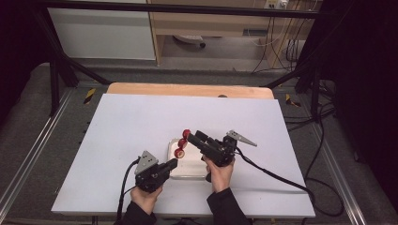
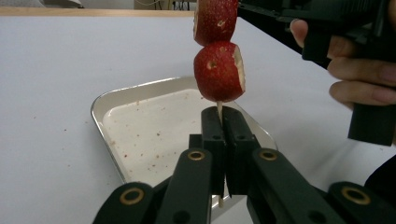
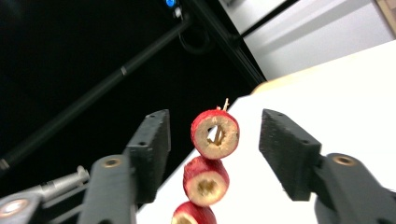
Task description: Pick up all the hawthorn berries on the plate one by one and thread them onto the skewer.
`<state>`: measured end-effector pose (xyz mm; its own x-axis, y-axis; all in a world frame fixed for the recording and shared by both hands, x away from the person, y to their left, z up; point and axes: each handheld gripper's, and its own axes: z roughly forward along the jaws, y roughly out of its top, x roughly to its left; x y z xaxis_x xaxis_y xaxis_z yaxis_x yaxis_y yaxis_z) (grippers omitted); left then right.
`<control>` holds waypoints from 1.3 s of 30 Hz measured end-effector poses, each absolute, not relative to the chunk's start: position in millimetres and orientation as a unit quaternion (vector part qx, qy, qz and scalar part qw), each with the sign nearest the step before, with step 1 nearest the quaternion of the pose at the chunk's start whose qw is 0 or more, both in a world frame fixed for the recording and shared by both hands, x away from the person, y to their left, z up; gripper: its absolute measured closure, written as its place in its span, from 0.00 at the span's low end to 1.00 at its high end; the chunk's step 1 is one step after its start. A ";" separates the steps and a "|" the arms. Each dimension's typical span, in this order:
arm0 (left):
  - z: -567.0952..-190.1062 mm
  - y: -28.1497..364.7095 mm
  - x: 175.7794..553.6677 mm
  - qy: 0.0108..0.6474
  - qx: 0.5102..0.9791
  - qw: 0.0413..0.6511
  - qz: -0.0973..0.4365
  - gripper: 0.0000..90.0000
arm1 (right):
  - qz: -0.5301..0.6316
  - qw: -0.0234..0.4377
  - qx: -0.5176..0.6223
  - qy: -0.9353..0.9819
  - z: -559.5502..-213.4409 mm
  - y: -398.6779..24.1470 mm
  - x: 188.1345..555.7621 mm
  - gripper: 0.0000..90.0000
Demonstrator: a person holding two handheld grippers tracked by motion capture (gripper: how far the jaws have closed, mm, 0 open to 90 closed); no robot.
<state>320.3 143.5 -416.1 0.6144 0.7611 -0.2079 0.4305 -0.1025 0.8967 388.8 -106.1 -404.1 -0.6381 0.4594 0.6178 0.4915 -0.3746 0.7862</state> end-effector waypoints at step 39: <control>-393.8 172.6 351.4 0.381 0.784 0.471 0.135 0.98 | -0.456 -0.102 -0.392 -0.793 -447.9 -218.6 366.4 0.01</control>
<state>351.4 172.6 -393.8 0.6731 0.7249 -0.1468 0.4693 -0.2652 0.8422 366.4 -218.6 -447.9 -0.6723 0.7140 0.1958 0.5282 0.2772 0.8026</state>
